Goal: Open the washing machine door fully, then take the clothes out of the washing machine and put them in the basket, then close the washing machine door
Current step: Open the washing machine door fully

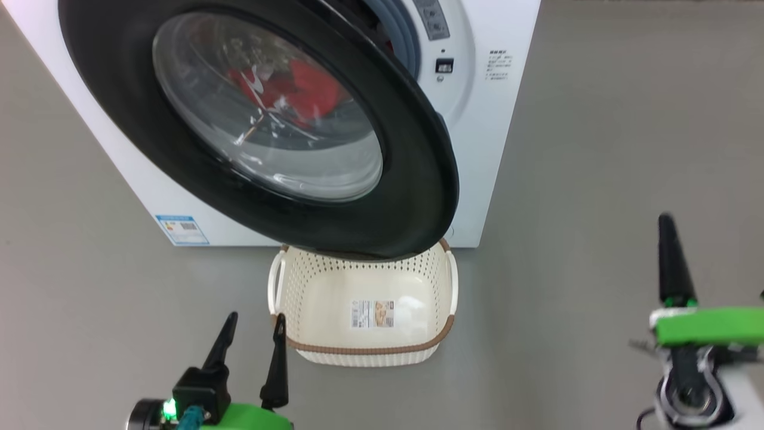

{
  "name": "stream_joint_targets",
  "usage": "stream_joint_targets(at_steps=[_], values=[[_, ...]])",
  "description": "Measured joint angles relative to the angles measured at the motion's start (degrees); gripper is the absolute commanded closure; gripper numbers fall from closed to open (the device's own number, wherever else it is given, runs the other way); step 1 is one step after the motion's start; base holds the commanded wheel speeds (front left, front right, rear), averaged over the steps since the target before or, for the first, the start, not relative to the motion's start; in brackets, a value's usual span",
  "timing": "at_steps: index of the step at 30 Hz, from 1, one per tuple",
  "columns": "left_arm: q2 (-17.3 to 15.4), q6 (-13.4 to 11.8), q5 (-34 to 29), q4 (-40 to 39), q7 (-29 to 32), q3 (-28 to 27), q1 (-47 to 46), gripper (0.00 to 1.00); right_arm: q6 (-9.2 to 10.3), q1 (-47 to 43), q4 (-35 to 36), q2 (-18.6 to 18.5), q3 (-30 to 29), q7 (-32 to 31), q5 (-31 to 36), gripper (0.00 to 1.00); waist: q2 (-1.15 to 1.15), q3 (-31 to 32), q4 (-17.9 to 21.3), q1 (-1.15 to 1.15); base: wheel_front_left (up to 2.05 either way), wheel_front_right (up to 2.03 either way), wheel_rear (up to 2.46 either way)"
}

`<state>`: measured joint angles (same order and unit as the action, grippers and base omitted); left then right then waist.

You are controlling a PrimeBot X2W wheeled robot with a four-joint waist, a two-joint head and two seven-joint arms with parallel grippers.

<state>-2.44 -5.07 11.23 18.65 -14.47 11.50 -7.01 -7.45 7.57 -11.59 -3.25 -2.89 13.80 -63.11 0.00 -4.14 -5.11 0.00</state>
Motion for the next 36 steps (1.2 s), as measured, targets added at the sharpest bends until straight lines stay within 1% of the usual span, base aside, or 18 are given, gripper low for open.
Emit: stream_joint_targets(at_steps=[3, 5, 9, 13, 16, 17, 25, 31, 36], values=[[0.03, -0.01, -0.01, -0.47, 0.0, 0.22, -1.08, 0.0, 0.0, 4.15, -1.34, -1.86, -0.38, -2.43, -8.59, 1.0, 0.0, -1.32, -0.22, -0.01, 0.0, 0.0, 0.0], [0.03, -0.02, -0.02, -0.88, 0.0, 0.36, -1.7, 0.0, 0.0, 6.87, -2.49, -2.89, -0.73, -4.38, -13.15, 1.0, 0.0, -2.21, -0.41, 0.0, 0.0, 0.0, 0.0], [0.07, -0.24, -0.02, -1.72, 0.0, 0.65, -3.18, 0.0, 0.0, 12.39, -5.58, -4.27, -1.41, -8.71, -20.38, 1.0, 0.0, -4.15, -0.9, 0.0, 0.0, 0.0, 0.0], [0.1, -0.99, 0.45, -2.8, 0.0, 1.4, -4.94, 0.0, 0.01, 18.03, -9.33, -5.09, -1.61, -13.21, -25.1, 1.0, 0.0, -6.13, -1.62, 0.0, 0.0, 0.0, 0.0], [0.14, -1.09, 0.65, -3.43, 0.0, 2.04, -6.1, 0.0, 0.01, 22.05, -12.19, -5.93, -0.88, -16.67, -26.66, 1.0, 0.0, -7.5, -2.33, 0.0, 0.0, 0.0, 0.0], [0.15, -1.48, 0.83, -3.54, 0.0, 2.26, -6.43, 0.0, 0.01, 23.3, -13.08, -6.16, -0.32, -17.75, -26.84, 1.0, 0.0, -7.93, -2.57, 0.0, 0.0, 0.0, 0.0], [0.2, -2.24, 1.66, -4.27, 0.0, 4.45, -7.92, 0.0, 0.01, 32.97, -19.64, -6.16, 4.15, -26.98, -28.05, 1.0, 0.0, -10.86, -5.02, 0.0, 0.0, 0.0, 0.0], [0.2, -2.75, 2.56, -4.34, 0.0, 5.33, -8.6, 0.0, 0.01, 37.28, -23.7, -5.32, 6.53, -31.59, -28.35, 1.0, 0.0, -12.03, -6.25, 0.0, 0.0, 0.0, 0.0], [0.2, -3.07, 3.05, -4.33, 0.0, 6.1, -8.71, 0.0, 0.01, 38.85, -26.19, -4.38, 8.03, -34.51, -28.66, 1.0, 0.0, -12.41, -7.14, 0.0, 0.0, 0.0, 0.0]])
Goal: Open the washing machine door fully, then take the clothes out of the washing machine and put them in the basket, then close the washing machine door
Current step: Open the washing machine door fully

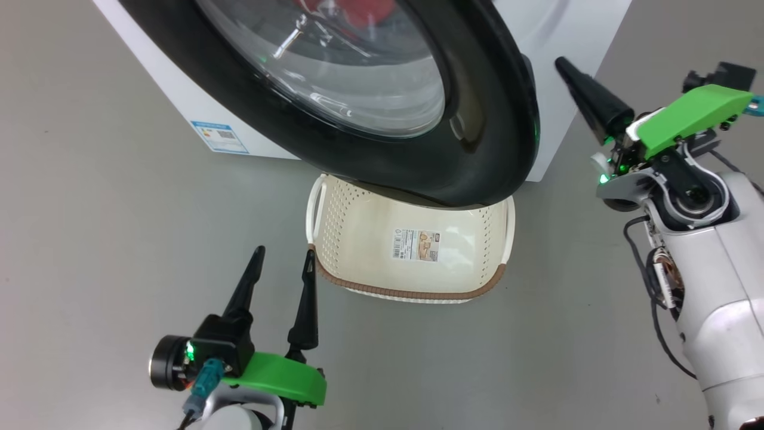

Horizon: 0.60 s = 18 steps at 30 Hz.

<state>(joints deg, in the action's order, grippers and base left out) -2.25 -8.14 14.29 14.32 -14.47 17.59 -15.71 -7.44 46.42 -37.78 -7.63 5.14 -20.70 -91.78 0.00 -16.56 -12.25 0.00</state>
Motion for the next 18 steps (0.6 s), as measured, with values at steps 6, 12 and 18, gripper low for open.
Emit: stream_joint_targets(at_steps=[6, 12, 18], values=[[0.0, -0.43, 0.2, 0.0, 0.0, 0.59, -0.68, 0.0, 0.0, 0.42, -1.47, 0.82, 1.05, -2.61, -0.21, 1.0, 0.0, 0.0, -0.61, 0.0, 0.0, 0.0, 0.0], [0.0, -0.49, 0.36, 0.0, 0.0, 0.89, -0.69, 0.0, 0.0, 0.66, -1.46, 1.2, 1.22, -5.72, -1.41, 1.0, 0.0, -0.06, -0.74, 0.0, 0.0, 0.0, 0.0], [0.01, -0.51, 0.36, 0.01, 0.0, 0.89, -0.69, 0.0, 0.0, 0.18, -1.01, 1.14, 1.29, -9.55, -2.13, 1.0, 0.0, 0.28, -0.78, 0.0, 0.0, 0.0, 0.0]])
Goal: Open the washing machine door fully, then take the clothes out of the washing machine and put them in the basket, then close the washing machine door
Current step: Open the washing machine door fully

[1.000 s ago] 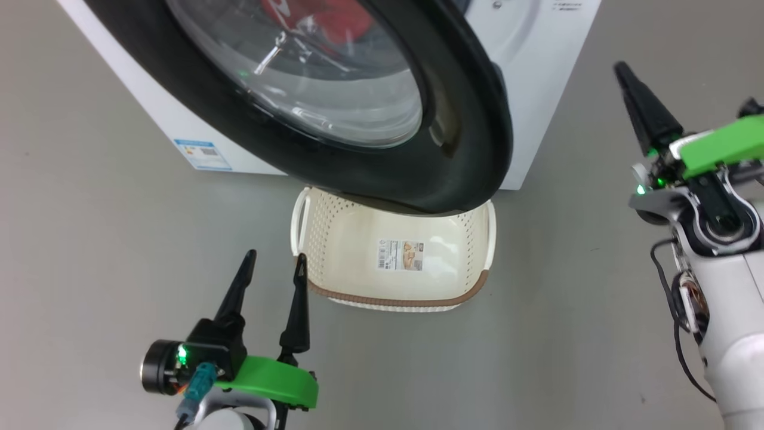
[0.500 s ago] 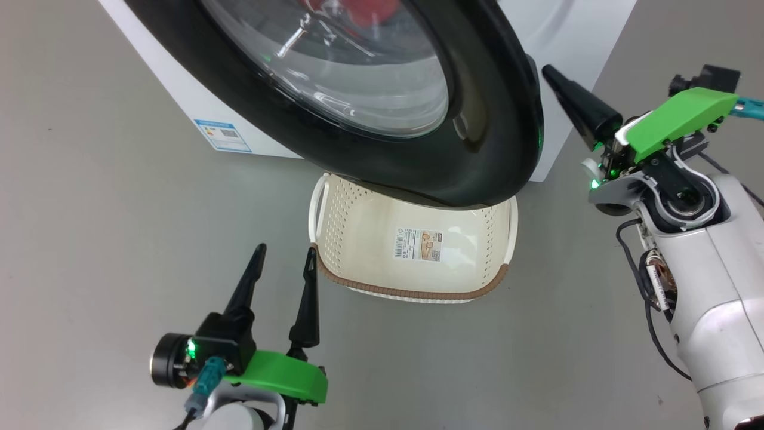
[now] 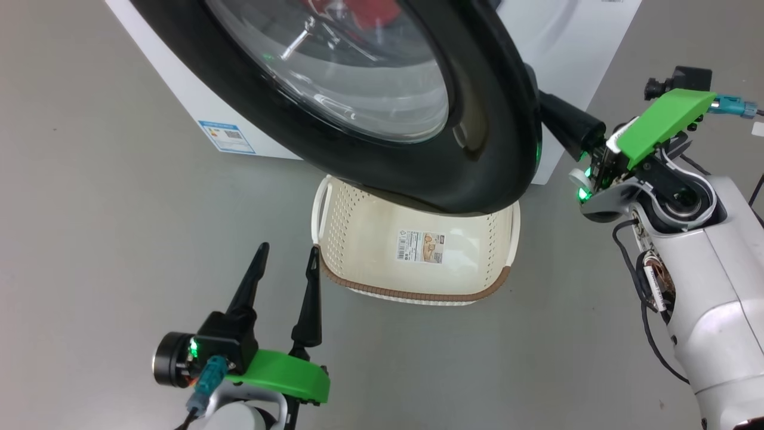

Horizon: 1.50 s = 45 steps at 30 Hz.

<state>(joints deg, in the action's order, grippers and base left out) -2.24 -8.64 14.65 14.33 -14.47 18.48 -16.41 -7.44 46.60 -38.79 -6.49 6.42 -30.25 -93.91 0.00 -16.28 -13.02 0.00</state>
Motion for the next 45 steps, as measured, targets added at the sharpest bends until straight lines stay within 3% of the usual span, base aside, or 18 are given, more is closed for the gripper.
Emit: stream_joint_targets(at_steps=[24, 45], values=[[0.0, 0.04, 0.08, 1.58, 0.0, -1.65, 1.36, 0.0, 0.16, -9.98, 6.55, 2.1, 2.48, -6.32, -3.36, 1.0, 0.0, 3.85, -0.68, 0.0, 0.0, 0.0, 0.0], [-0.01, 0.2, 0.07, 3.2, 0.0, -2.01, 2.78, 0.0, 0.19, -16.19, 11.34, 2.38, 13.27, -4.9, -10.35, 1.0, 0.0, 7.18, -3.36, 0.0, 0.0, 0.0, 0.0]])
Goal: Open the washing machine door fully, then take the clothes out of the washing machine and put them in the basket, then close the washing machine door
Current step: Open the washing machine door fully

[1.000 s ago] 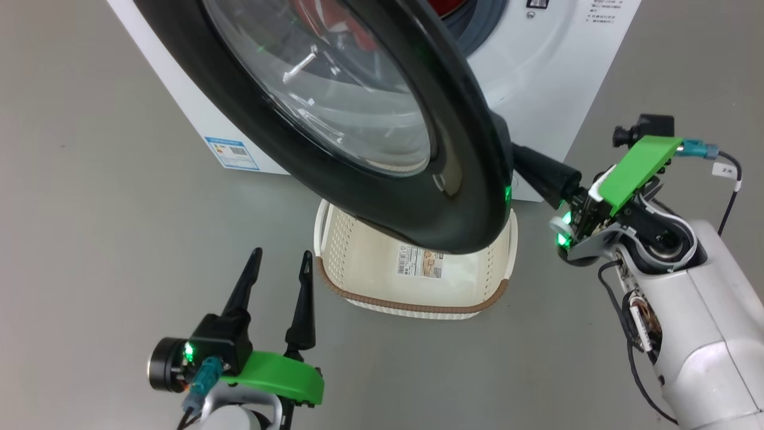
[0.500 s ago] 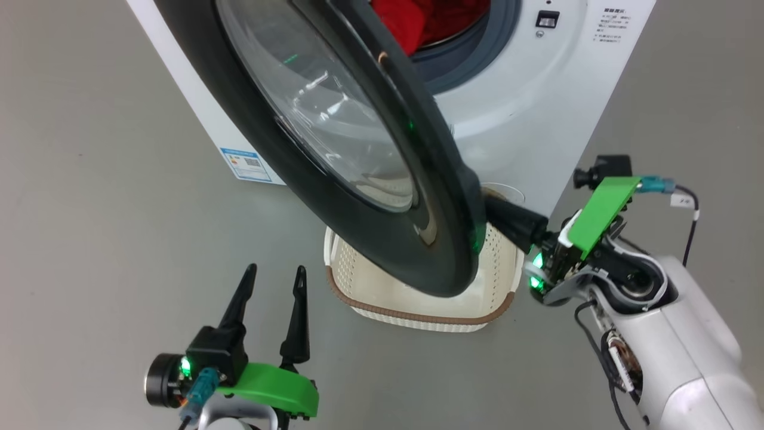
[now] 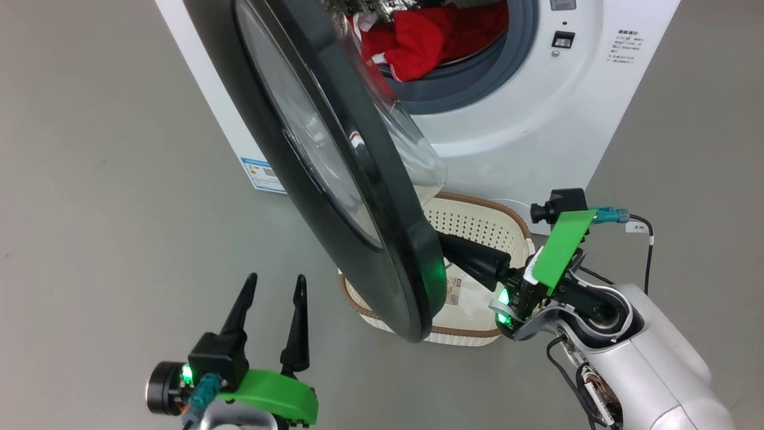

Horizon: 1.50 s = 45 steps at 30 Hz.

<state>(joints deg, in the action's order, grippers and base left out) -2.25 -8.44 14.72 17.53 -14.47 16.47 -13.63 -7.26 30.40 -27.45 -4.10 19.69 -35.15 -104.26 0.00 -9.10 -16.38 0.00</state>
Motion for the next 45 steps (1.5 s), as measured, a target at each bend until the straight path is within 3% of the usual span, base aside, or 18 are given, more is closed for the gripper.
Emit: stream_joint_targets(at_steps=[13, 22, 23, 25, 26, 27, 34, 45], values=[[0.0, 0.4, 0.0, 0.38, 0.0, 0.0, 0.91, 0.0, -0.01, -2.61, 1.86, 0.2, 1.38, 4.16, -1.97, 1.0, 0.0, 1.26, -0.69, 0.0, 0.0, 0.0, 0.0], [0.0, 0.41, 0.01, 0.55, 0.0, -0.3, 1.07, 0.0, -0.01, -8.25, 9.65, 0.55, -8.26, 14.13, -2.56, 1.0, 0.0, 1.82, 0.0, 0.0, 0.0, 0.0, 0.0], [0.01, 0.41, 0.01, 0.62, 0.0, -0.33, 1.09, 0.0, -0.01, -9.22, 10.36, 0.55, -9.1, 15.17, -2.32, 0.75, 0.0, 1.94, 0.09, 0.0, 0.0, 0.0, 0.0], [0.0, 0.41, 0.01, 0.69, 0.0, -0.4, 1.17, 0.0, -0.01, -11.63, 11.99, 0.57, -10.24, 16.74, -0.75, 0.42, 0.0, 2.14, 0.34, 0.0, 0.0, 0.0, 0.0], [0.0, 0.41, 0.01, 0.73, 0.0, -0.41, 1.27, 0.0, -0.01, -12.96, 12.68, 0.59, -10.68, 17.58, -0.05, 0.1, 0.0, 2.25, 0.43, 0.0, 0.0, 0.0, 0.0], [0.0, 0.42, 0.01, 0.76, 0.0, -0.42, 1.47, 0.0, -0.01, -14.33, 13.44, 0.67, -11.17, 18.5, 0.24, 0.0, 0.0, 2.37, 0.53, 0.0, 0.0, 0.0, 0.0], [0.0, 0.42, 0.0, 0.87, 0.0, -0.63, 2.23, 0.0, -0.01, -22.06, 18.22, 0.89, -12.88, 26.69, 6.25, 0.0, 0.0, 2.99, 1.87, 0.0, 0.0, 0.0, 0.0], [-0.02, 1.38, -0.38, 1.44, 0.0, -1.88, 3.44, 0.0, -0.01, -29.73, 19.52, -0.27, -11.82, 44.48, 24.75, 0.0, 0.0, 4.22, 4.75, 0.0, 0.0, 0.0, 0.0]])
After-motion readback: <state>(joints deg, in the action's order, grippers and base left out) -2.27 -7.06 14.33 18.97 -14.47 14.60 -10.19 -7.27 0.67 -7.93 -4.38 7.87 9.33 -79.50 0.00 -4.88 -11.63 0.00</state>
